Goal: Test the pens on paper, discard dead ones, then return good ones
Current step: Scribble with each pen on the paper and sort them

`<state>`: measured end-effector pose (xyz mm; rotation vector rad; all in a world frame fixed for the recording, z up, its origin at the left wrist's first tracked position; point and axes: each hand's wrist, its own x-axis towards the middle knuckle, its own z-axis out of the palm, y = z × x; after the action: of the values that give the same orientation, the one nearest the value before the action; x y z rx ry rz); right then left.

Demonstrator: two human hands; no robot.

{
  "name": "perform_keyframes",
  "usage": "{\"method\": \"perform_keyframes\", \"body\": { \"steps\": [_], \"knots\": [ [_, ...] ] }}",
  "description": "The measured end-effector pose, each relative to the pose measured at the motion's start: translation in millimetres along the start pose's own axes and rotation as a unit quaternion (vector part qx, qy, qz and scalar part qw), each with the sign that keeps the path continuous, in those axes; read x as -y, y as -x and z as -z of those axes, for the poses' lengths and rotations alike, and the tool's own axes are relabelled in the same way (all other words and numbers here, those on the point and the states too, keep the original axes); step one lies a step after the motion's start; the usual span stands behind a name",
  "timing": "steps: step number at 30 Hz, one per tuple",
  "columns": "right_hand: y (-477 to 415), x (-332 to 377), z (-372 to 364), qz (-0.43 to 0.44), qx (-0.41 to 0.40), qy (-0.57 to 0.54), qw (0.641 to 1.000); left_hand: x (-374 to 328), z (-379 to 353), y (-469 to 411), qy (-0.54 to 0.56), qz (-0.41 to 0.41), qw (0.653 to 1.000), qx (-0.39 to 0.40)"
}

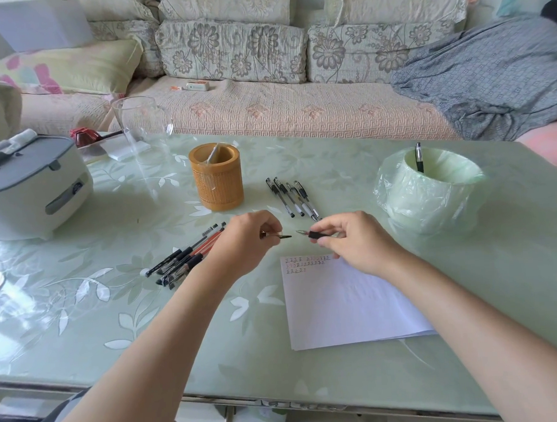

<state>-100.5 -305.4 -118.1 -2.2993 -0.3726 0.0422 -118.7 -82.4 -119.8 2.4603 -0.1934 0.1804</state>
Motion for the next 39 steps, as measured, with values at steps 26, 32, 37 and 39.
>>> {"method": "perform_keyframes", "body": {
  "steps": [26,32,37,39],
  "knots": [
    [13.2,14.4,-18.3,0.141,-0.039,0.331,0.932,-33.4,-13.6,16.4,0.322,0.176,0.917,0.159],
    [16.3,21.4,-22.1,0.112,-0.047,0.321,0.939,-32.4,-7.5,15.0,0.332,0.191,0.904,0.190],
    [13.5,17.6,-23.6,0.131,0.005,0.197,0.972,-28.5,5.9,9.0,0.244,0.171,0.949,0.106],
    [10.3,11.7,-26.2,0.131,0.003,0.136,0.982,-18.6,13.2,3.8,0.230,0.163,0.959,0.031]
  ]
}}
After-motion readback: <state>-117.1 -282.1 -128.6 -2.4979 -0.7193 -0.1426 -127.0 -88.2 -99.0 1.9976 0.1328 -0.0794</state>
